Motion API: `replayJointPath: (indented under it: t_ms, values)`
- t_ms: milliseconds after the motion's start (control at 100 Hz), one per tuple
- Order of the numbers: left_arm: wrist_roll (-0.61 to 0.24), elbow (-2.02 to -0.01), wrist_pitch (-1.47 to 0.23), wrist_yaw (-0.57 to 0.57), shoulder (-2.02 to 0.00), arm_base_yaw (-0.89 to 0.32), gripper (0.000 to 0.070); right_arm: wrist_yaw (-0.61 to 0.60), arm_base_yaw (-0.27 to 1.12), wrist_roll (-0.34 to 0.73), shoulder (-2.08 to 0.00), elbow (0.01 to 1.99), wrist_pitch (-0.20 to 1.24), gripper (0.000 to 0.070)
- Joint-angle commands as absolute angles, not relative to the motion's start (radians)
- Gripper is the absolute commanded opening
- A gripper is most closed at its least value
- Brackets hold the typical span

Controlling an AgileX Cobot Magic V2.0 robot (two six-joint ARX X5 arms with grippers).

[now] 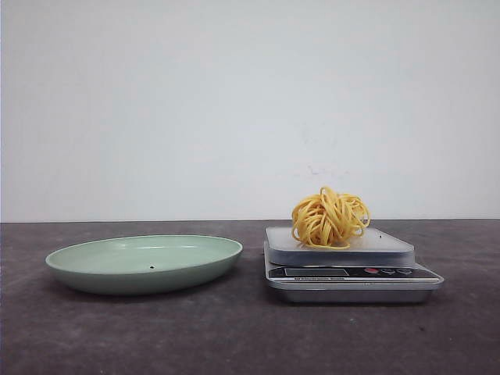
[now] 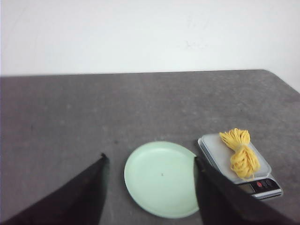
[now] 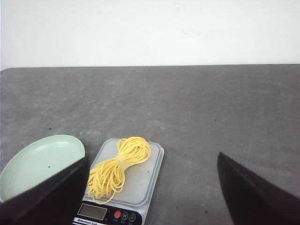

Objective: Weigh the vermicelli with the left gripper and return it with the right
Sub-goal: 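Withdraw the left gripper upward away from the scale, then lower the right gripper onto the vermicelli on the scale and close it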

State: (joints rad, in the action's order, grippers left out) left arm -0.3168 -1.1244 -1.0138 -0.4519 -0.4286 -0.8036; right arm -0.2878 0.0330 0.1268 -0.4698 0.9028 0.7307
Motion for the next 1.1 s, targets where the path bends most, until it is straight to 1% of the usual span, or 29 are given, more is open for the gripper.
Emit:
replayJointPath:
  t_ms: [0,110,190,330,540,700,750,960,1090]
  values:
    - [-0.379,-1.074,-1.009,-0.472,-0.396,-0.814,0.0261,-0.289,0.038,0.116,-0.492,0.918,0.722,0.0551]
    - [-0.433,-0.989,-1.018,-0.474,-0.343,-0.813,0.0268,-0.291,0.053,0.115,-0.526,0.918,0.722,0.0553]
    - [-0.449,-0.95,-1.018,-0.476,-0.334,-0.813,0.0273,-0.289,0.073,0.115,-0.556,0.918,0.71,0.0553]
    - [-0.447,-0.899,-0.983,-0.48,-0.334,-0.814,0.0272,-0.289,0.12,0.125,-0.633,0.918,0.665,0.0554]
    - [-0.435,-0.867,-0.97,-0.503,-0.334,-0.814,0.0272,-0.282,0.237,0.186,-0.815,0.918,0.569,0.0553]
    - [-0.431,-0.867,-0.987,-0.548,-0.334,-0.814,0.0272,-0.206,0.339,0.218,-0.98,0.921,0.508,0.0553]
    - [-0.431,-0.867,-0.992,-0.562,-0.334,-0.814,0.0272,-0.202,0.367,0.23,-1.035,0.926,0.492,0.0553]
    - [-0.43,-0.867,-1.0,-0.574,-0.334,-0.814,0.0272,-0.17,0.447,0.282,-1.249,0.999,0.461,0.0553]
    - [-0.43,-0.867,-1.0,-0.573,-0.334,-0.814,0.0272,-0.14,0.47,0.31,-1.368,1.08,0.478,0.0552]
